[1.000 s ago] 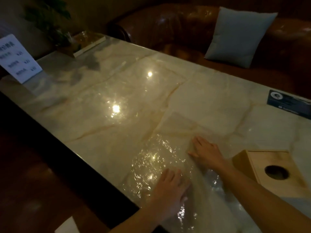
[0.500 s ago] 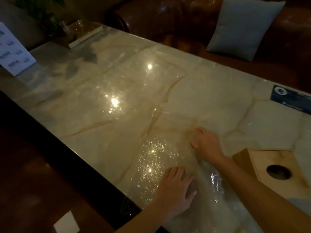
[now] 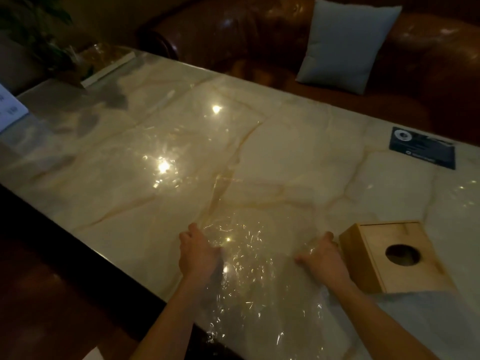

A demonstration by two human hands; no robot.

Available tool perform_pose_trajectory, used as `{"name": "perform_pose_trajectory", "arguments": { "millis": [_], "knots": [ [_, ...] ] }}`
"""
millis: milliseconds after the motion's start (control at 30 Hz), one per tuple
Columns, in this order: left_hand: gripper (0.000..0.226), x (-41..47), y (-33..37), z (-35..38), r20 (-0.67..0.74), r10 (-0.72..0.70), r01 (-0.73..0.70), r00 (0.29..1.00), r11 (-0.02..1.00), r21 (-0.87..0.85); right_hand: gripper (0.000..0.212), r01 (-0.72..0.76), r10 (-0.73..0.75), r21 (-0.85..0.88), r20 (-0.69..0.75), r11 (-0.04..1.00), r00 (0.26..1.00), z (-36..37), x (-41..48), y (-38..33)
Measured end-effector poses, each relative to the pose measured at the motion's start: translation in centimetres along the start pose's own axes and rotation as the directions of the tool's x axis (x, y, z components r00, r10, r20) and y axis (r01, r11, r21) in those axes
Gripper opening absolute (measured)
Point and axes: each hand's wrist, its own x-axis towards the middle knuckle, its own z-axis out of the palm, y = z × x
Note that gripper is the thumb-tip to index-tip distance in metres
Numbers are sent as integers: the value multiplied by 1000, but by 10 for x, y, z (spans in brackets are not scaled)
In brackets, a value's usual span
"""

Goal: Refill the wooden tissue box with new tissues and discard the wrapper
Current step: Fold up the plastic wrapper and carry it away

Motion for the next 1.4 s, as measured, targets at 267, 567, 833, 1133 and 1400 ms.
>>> {"name": "perform_pose_trajectory", "arguments": {
  "millis": [267,567,833,1133,1400],
  "knots": [
    [16,17,-4,-9,313,25,129,949,877,-463,24,69,-87,310,44,948,995,-6,9,14],
    [8,23,-15,-28,273,147,73,951,748,-659,5,-29,-166,776,171,630,971,-30,19,10],
    [14,24,-19,-34,378,268,67,886,733,-677,8,-36,-258,694,314,719,914,-42,20,20],
    [28,25,-14,-44,330,398,-26,856,670,-742,12,-84,-271,804,294,589,917,-47,19,14],
    [41,28,-1,-48,198,430,-110,881,592,-798,44,19,-412,844,242,536,878,-68,19,7]
  ]
}}
